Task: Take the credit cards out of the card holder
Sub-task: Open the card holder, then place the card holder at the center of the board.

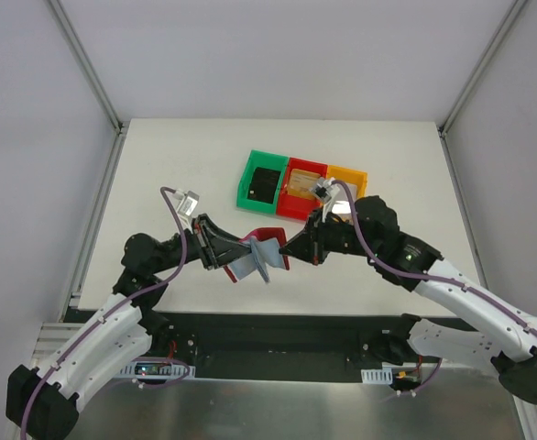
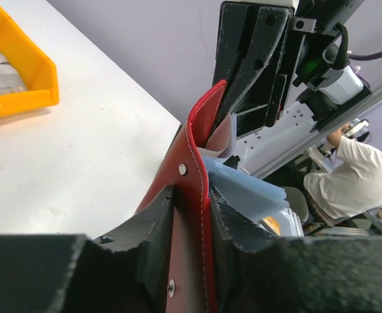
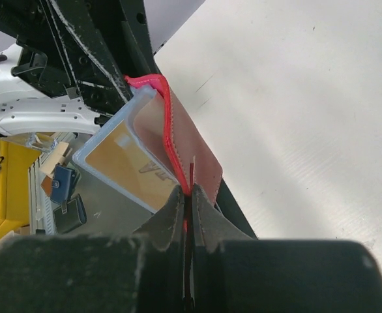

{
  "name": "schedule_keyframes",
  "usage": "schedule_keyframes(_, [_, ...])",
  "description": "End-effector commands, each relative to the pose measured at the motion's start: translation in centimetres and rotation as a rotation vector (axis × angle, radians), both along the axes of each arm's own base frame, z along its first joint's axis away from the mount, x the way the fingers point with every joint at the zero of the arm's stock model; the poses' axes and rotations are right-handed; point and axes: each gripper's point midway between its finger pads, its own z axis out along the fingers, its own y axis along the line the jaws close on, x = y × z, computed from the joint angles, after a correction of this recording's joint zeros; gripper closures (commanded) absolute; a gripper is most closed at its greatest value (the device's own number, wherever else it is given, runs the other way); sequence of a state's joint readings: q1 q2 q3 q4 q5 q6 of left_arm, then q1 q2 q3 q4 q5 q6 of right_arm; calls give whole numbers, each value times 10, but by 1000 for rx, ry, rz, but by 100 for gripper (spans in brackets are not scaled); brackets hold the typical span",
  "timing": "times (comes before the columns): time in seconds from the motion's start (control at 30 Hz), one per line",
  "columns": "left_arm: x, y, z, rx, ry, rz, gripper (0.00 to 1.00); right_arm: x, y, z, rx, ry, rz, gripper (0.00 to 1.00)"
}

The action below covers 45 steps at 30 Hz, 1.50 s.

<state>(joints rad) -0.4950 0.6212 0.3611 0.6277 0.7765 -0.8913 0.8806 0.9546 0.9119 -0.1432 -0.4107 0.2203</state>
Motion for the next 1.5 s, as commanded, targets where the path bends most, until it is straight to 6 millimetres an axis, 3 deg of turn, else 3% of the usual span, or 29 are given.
schedule_keyframes(0.0, [-8, 1, 27, -8, -97, -27, 86, 0, 4, 19, 83, -39, 13, 100])
schedule_keyframes(0.07, [-6, 1, 23, 19, -84, -22, 100, 2, 2, 17, 81, -36, 4, 92])
schedule_keyframes(0.1, [-5, 1, 21, 31, -73, -18, 100, 3, 0, 14, 77, -30, -1, 84])
schedule_keyframes(0.17, [-1, 2, 16, 69, -48, 6, 100, 4, -4, 10, 65, -27, -12, 60])
schedule_keyframes(0.2, [1, 2, 11, 96, -24, 18, 100, 6, -7, 6, 51, -24, -29, 54])
schedule_keyframes(0.3, [7, 5, -3, 168, 41, 51, 100, 10, -17, -2, 6, -42, -74, 39])
schedule_keyframes(0.37, [13, 6, -13, 209, 89, 74, 100, 14, -29, -7, -47, -62, -113, 35])
schedule_keyframes(0.53, [22, 3, -38, 279, 211, 85, 100, 20, -55, -8, -148, -139, -194, 32])
schedule_keyframes(0.63, [28, 1, -53, 302, 269, 97, 100, 18, -62, -10, -169, -144, -200, 33])
schedule_keyframes(0.83, [38, -6, -67, 259, 270, 104, 100, 13, -56, -32, -174, -89, -168, 38])
schedule_keyframes(1.03, [38, -21, -96, 289, 328, 46, 100, 12, -52, -53, -190, -55, -166, 39])
schedule_keyframes(1.47, [60, -48, -137, 296, 411, 16, 100, 18, -49, -100, -249, 3, -185, 41])
